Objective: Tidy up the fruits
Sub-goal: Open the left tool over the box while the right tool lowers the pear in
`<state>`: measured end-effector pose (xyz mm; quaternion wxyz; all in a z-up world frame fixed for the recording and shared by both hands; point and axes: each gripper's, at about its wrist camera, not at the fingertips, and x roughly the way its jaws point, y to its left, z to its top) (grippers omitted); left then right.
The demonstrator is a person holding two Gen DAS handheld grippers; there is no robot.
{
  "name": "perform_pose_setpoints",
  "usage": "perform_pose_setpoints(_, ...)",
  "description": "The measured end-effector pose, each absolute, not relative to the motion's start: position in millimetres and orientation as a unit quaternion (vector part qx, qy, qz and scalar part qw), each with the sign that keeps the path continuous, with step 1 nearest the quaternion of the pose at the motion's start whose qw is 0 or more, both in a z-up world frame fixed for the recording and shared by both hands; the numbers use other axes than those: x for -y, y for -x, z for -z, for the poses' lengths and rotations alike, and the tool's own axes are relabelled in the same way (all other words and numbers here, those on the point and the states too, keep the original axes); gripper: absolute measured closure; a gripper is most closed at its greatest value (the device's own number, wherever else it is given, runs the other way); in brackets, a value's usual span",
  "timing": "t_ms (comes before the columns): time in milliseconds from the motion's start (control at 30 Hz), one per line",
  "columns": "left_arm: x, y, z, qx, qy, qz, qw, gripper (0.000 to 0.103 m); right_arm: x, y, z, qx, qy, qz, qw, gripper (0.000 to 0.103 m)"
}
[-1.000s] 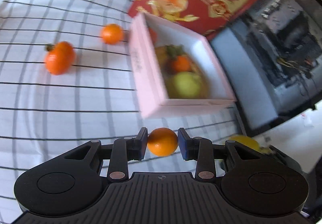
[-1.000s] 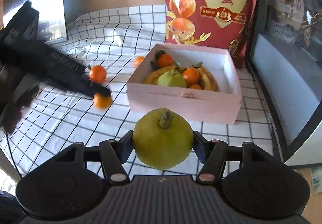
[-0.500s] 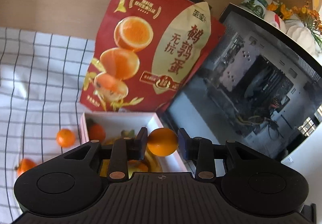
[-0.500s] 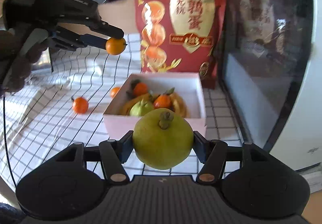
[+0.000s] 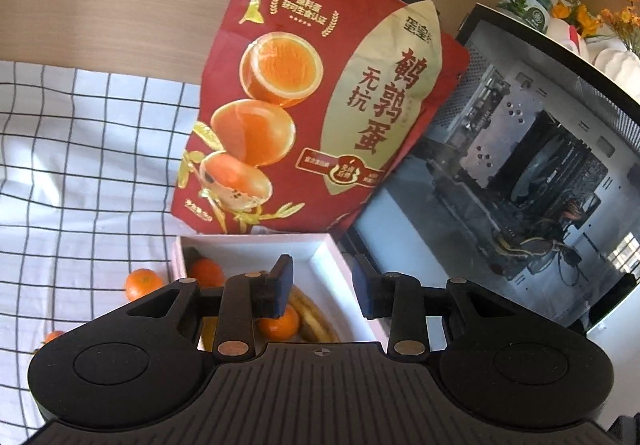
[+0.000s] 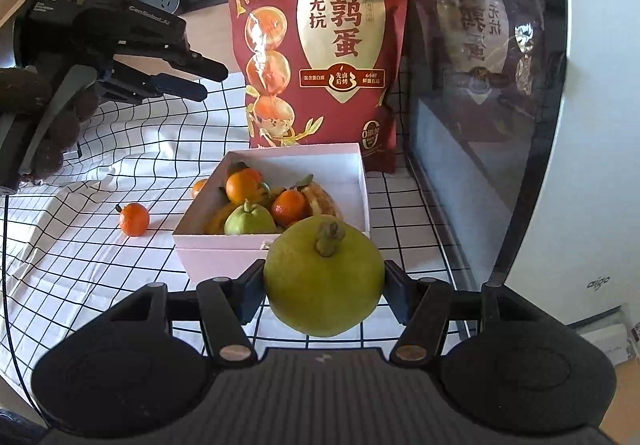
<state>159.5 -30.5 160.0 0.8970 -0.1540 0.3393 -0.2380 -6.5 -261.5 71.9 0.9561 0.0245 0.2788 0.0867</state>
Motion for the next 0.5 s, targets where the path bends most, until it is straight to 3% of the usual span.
perform_pose_setpoints(500, -17.1, -89.3, -88.7, -0.404, 0.121, 0.191, 0.887, 0.067, 239.0, -54.4, -91.2, -0.262, -0.002, -0.139, 0.955, 0.042)
